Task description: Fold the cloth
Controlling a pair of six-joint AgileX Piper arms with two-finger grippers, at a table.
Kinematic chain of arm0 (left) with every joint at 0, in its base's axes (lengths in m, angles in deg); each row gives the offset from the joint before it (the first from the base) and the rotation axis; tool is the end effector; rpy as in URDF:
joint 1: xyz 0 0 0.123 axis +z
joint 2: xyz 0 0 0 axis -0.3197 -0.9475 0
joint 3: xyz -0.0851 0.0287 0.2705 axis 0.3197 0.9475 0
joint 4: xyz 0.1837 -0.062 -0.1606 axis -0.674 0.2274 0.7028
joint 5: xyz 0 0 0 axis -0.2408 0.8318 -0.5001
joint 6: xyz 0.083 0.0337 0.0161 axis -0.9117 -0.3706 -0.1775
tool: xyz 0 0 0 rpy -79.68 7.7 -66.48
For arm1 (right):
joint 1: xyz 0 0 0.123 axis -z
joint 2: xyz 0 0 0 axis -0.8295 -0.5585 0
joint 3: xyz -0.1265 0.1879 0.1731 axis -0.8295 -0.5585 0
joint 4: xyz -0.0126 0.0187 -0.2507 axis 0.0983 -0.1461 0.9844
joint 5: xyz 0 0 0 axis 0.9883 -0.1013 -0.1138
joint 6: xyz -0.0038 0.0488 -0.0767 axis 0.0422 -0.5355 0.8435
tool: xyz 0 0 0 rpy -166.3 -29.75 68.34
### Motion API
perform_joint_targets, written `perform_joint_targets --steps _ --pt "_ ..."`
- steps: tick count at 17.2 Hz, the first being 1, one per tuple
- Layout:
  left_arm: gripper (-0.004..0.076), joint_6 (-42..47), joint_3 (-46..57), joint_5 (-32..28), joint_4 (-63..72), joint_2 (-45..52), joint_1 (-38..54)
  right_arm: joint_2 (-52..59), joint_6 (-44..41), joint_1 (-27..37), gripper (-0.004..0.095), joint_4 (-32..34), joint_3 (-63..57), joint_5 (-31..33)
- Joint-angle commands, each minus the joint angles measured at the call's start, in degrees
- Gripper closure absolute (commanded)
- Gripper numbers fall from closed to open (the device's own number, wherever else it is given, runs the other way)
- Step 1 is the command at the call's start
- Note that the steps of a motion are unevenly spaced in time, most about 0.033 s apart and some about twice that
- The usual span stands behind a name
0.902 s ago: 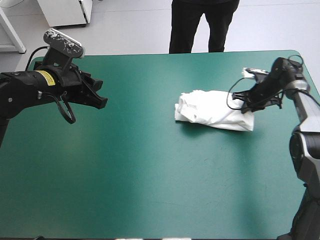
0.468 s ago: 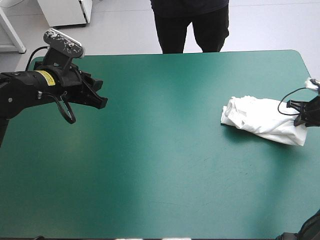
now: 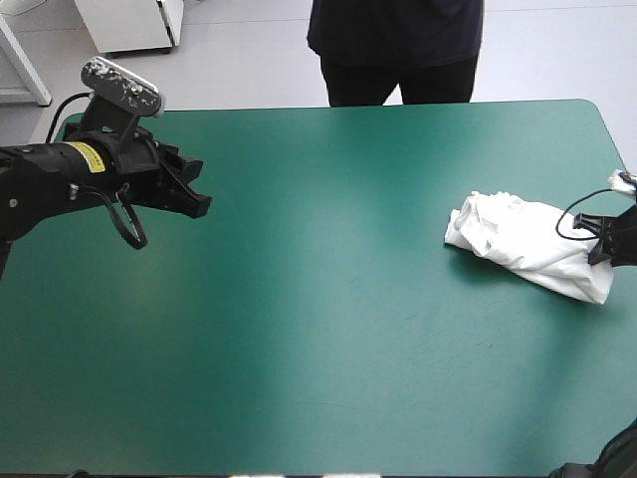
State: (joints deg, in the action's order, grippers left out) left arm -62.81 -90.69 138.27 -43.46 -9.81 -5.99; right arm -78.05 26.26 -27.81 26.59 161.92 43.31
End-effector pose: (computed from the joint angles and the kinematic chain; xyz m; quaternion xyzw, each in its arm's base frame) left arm 0.1997 -0.0936 0.5173 0.2755 0.8471 -0.0636 0.4499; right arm 0.3441 -0.1622 0.2431 0.1452 0.9815 0.0834 0.0927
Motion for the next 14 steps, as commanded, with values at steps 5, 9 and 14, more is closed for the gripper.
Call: perform_joint_targets --steps 5,9,14 --pt "0.0454 0.21 -1.29 1.47 -0.27 3.32 -0.37 2.75 1.53 3.39 0.0704 -3.96 1.09 1.42" --pt "0.0454 0.21 -1.29 1.47 -1.21 4.25 -0.37 4.95 2.27 6.35 0.0525 -9.13 1.2 1.42" --pt "0.0454 0.21 -1.29 1.47 -3.24 6.62 -0.37 13.29 5.4 9.48 0.0435 -20.76 1.27 4.01"
